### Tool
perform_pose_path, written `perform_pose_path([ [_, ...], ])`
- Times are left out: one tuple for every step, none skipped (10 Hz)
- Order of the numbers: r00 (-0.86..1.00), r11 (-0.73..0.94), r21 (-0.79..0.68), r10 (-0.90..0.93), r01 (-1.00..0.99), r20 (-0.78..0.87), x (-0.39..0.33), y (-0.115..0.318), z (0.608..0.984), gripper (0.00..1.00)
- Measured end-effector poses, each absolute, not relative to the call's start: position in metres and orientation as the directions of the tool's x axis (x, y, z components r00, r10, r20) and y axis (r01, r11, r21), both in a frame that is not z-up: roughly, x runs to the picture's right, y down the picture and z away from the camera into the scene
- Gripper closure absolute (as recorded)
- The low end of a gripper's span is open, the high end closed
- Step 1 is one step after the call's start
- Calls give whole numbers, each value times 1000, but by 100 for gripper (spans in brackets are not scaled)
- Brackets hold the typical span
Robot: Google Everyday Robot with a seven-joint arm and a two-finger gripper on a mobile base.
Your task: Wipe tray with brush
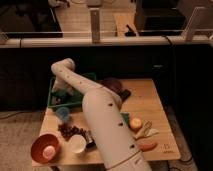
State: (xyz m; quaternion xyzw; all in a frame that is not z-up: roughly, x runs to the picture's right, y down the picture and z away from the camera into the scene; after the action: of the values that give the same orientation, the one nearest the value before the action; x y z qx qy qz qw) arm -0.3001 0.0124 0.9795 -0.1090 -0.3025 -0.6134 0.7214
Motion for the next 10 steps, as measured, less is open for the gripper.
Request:
perform_pose_path([
  [73,234,208,-812,950,579,-296,11,982,45],
  [81,240,198,-805,950,588,-291,11,985,56],
  [85,243,191,-800,951,594,-289,12,987,64],
  [92,244,177,-794,953,601,-286,13,991,75],
  [99,246,163,-789,955,606,-284,14,995,85],
  [108,249,151,-785,957,610,-280,15,997,94],
  [121,260,142,-780,955,614,-276,14,999,99],
  [130,273,143,-777,951,616,-274,14,999,100],
  [145,296,152,-776,943,614,-268,11,996,100],
  [166,326,164,-778,931,606,-261,6,993,100],
])
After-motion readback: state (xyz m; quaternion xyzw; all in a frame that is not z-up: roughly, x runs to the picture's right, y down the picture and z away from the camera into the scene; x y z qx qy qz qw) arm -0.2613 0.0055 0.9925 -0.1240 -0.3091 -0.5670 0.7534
